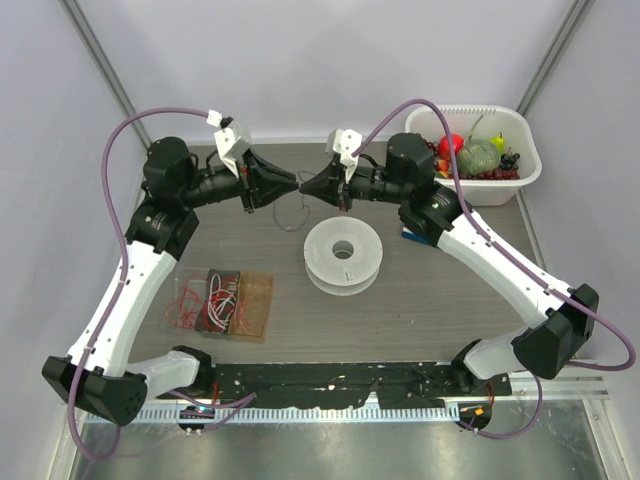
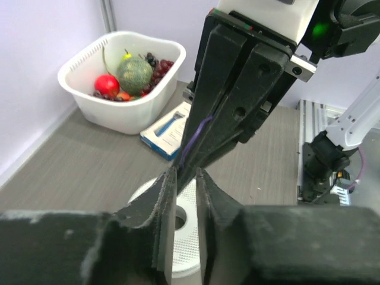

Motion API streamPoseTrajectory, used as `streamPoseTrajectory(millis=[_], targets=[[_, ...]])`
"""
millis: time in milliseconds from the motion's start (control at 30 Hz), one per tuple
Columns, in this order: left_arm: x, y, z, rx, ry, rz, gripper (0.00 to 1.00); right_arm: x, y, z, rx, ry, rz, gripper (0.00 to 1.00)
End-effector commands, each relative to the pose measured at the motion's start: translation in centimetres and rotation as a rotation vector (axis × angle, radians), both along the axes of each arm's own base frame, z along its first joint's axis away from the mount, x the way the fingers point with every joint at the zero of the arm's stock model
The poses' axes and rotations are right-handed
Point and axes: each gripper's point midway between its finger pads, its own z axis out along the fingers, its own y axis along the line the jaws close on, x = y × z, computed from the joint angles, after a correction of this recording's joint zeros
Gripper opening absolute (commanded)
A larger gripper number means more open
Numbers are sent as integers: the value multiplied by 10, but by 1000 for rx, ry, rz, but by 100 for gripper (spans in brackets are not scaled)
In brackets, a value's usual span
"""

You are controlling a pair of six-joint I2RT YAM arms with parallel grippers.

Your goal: Wrap the cables

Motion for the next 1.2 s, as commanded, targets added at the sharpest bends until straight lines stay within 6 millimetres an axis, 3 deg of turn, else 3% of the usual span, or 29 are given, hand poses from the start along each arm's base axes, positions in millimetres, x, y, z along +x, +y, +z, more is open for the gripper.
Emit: streamPoseTrajectory(millis=[0, 67, 267, 567, 800, 1000, 1067, 1167], targets=[[-12, 13, -3, 71, -54, 7, 39, -10, -7, 28, 28, -82, 24, 1], [-15, 13, 0, 83, -84, 1, 48, -15, -6, 21, 3, -69, 50, 1], [-15, 8, 7, 58, -104, -46, 63, -22, -6, 16, -11, -48, 85, 1], [-17, -11, 13, 41, -104, -111, 61, -25, -2, 12, -28, -43, 111, 1], [-17, -11, 13, 44, -114, -108, 50, -27, -1, 8, -42, -43, 120, 1], [-12, -12, 9, 59, -80, -87, 24, -27, -1, 8, -44, -52, 120, 1], [-10, -10, 1, 82, -50, -73, 0, -24, -1, 8, -41, -48, 103, 1], [-3, -4, -13, 109, 66, 4, 0, -6, -5, 8, -31, -54, -7, 13]])
